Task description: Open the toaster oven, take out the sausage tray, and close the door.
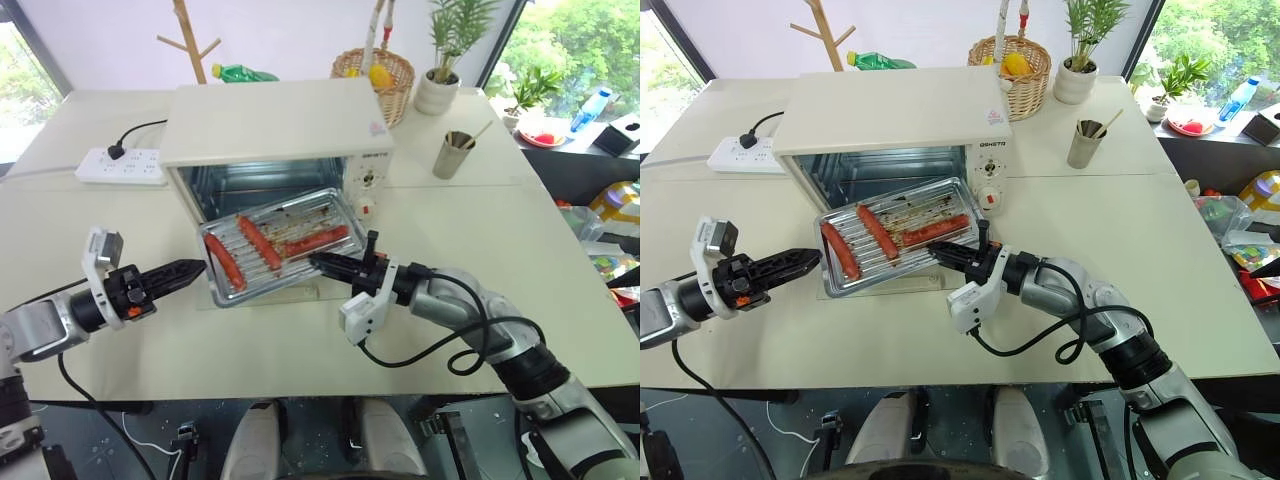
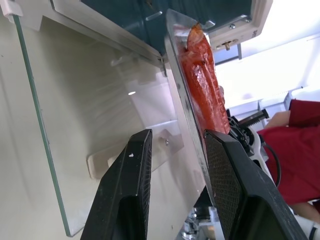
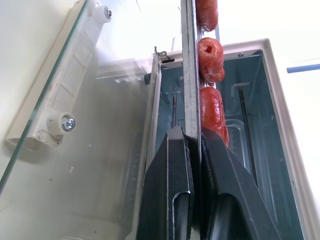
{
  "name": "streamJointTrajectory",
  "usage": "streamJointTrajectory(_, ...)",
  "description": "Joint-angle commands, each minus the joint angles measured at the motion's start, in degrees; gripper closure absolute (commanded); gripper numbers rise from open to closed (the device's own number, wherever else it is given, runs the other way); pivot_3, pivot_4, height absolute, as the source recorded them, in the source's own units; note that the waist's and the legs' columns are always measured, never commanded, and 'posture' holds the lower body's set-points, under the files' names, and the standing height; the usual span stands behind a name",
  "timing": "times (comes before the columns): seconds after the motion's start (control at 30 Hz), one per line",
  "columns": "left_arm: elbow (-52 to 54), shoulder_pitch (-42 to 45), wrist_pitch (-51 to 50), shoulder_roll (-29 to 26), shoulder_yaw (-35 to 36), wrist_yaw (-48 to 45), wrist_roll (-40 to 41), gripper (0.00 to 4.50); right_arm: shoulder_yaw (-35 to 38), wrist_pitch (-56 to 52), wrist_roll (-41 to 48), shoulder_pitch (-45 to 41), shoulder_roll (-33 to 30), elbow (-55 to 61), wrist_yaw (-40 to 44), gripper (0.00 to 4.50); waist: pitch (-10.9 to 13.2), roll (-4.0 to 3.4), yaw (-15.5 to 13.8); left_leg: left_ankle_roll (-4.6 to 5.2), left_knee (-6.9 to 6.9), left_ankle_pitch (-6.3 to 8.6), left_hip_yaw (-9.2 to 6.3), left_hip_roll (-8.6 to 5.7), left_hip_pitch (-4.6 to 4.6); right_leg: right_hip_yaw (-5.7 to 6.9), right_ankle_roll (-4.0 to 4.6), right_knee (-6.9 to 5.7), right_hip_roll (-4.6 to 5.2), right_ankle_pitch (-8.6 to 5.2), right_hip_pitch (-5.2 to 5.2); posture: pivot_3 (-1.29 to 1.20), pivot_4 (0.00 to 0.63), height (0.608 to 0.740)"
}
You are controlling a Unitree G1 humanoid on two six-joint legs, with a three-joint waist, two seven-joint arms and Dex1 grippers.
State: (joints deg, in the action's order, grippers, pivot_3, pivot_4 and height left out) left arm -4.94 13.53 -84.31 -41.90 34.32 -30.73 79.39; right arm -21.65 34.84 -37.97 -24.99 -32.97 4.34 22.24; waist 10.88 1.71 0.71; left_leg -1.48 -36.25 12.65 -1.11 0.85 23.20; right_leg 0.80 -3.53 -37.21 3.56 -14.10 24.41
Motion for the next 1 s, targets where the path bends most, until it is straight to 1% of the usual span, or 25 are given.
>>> streamJointTrajectory(0.03,0.0,2.1,0.7,0.9,-1.8,0.4,0.6,2.81,1.6,1.0,0.4,-1.3,0.1,2.1,-1.2,4.50,0.0,0.00,0.0,0.00,0.00,0.00,0.00,0.00,0.00,0.00,-0.01,0.00,0.00,0.01,-0.01,0.00,0.150,0.740)
streamJointTrajectory(0.17,0.0,4.3,0.6,2.4,-4.1,1.1,0.6,2.81,1.4,1.4,0.0,-1.4,0.3,2.1,-1.2,4.50,0.0,0.00,0.0,0.00,0.00,0.00,0.02,-0.03,0.00,0.00,-0.09,0.00,-0.01,0.05,-0.01,0.00,0.150,0.740)
streamJointTrajectory(0.3,-0.4,5.5,0.3,2.4,-5.5,0.8,0.4,2.81,1.3,1.2,-0.3,-1.9,0.7,2.1,-1.3,4.50,0.0,0.00,0.2,0.00,0.00,0.00,0.01,-0.04,-0.01,0.00,-0.09,0.00,-0.05,0.05,-0.01,0.00,0.150,0.740)
streamJointTrajectory(0.43,-3.2,7.8,1.3,3.5,-6.7,2.4,-1.1,2.81,1.2,1.2,-0.6,-2.3,1.3,2.1,-1.5,4.50,0.0,0.00,0.1,0.00,0.00,0.00,0.02,-0.04,-0.02,0.00,-0.09,0.00,-0.05,0.05,-0.01,0.00,0.150,0.740)
streamJointTrajectory(0.6,-4.0,10.4,1.9,5.3,-8.1,2.9,-2.5,2.81,1.1,1.3,-1.0,-2.5,1.5,2.0,-1.6,4.50,0.0,0.01,0.0,0.00,-0.01,0.00,0.04,-0.08,0.00,0.00,-0.10,0.00,-0.02,0.06,-0.01,0.00,0.150,0.740)
streamJointTrajectory(0.73,-4.9,11.5,1.6,6.9,-7.5,3.4,-1.3,2.81,1.2,1.3,-1.3,-3.1,1.5,1.5,-1.6,4.50,0.0,0.01,0.1,-0.01,-0.01,-0.01,0.04,-0.09,0.00,0.00,-0.11,0.00,-0.02,0.06,-0.01,0.00,0.150,0.740)
streamJointTrajectory(0.87,-3.6,10.9,1.1,8.0,-7.5,4.0,-0.6,2.81,1.2,1.5,-1.3,-3.3,1.4,1.3,-1.7,4.50,0.0,0.00,0.2,-0.01,0.00,-0.01,0.04,-0.07,-0.02,0.00,-0.11,-0.01,-0.05,0.06,-0.01,0.00,0.150,0.740)
streamJointTrajectory(0.97,-4.1,10.5,0.8,8.5,-6.2,5.2,0.9,2.81,1.2,1.6,-1.2,-3.4,1.2,1.2,-1.7,4.50,0.0,0.01,0.1,-0.01,0.00,-0.01,0.04,-0.07,-0.01,0.00,-0.11,0.00,-0.03,0.06,-0.01,0.00,0.150,0.740)
streamJointTrajectory(1.0,-4.1,10.2,0.8,8.3,-6.0,5.4,1.1,2.59,1.2,1.7,-1.2,-3.4,1.1,1.2,-1.7,4.50,0.0,0.01,0.1,-0.01,0.00,-0.01,0.04,-0.08,-0.01,-0.01,-0.11,0.00,-0.03,0.06,-0.01,0.00,0.150,0.740)
